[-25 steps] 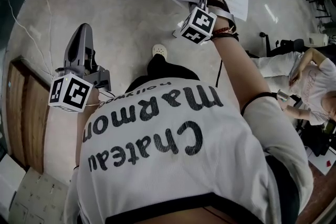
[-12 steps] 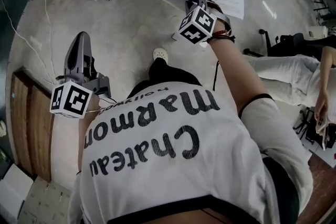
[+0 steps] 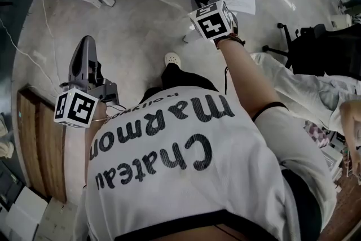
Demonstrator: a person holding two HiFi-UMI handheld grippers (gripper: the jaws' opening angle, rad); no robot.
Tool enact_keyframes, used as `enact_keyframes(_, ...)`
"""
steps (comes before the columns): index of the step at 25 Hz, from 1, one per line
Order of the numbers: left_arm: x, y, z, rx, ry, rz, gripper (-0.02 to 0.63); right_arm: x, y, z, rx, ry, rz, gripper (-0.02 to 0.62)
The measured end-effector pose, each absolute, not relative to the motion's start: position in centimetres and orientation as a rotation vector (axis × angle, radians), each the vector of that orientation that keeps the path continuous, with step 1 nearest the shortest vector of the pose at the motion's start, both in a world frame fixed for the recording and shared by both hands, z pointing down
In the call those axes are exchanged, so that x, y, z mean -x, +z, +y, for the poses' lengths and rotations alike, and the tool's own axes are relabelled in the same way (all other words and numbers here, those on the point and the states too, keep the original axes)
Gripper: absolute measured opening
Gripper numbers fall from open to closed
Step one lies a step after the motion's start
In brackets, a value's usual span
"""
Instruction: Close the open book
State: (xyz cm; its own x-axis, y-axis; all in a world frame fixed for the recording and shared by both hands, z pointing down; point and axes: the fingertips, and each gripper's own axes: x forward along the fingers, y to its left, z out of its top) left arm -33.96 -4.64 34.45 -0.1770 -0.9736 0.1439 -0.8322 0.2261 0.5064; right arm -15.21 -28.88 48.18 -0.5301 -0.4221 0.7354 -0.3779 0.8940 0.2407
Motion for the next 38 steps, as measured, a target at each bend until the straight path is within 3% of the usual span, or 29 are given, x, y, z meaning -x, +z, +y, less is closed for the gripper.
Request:
enact_keyframes(7, 33.8, 34.0, -6.4, -1.697, -0.424, -2.056, 0.024, 14.6, 48.2, -29.6, -0.671, 0.405, -2.317, 0.037)
enact_keyframes(20, 33.2, 33.6, -8.6, -1.737, -0.397, -2.027, 0.023, 13.6, 47.7, -30.3, -0.732, 0.940, -2.420, 0.037)
enact_keyframes(38, 31.7, 33.8, -9.4, -1.757, -0.374, -2.009, 0.023, 11.1, 44.8, -31.2, -0.716, 1.280, -2.602, 0.038)
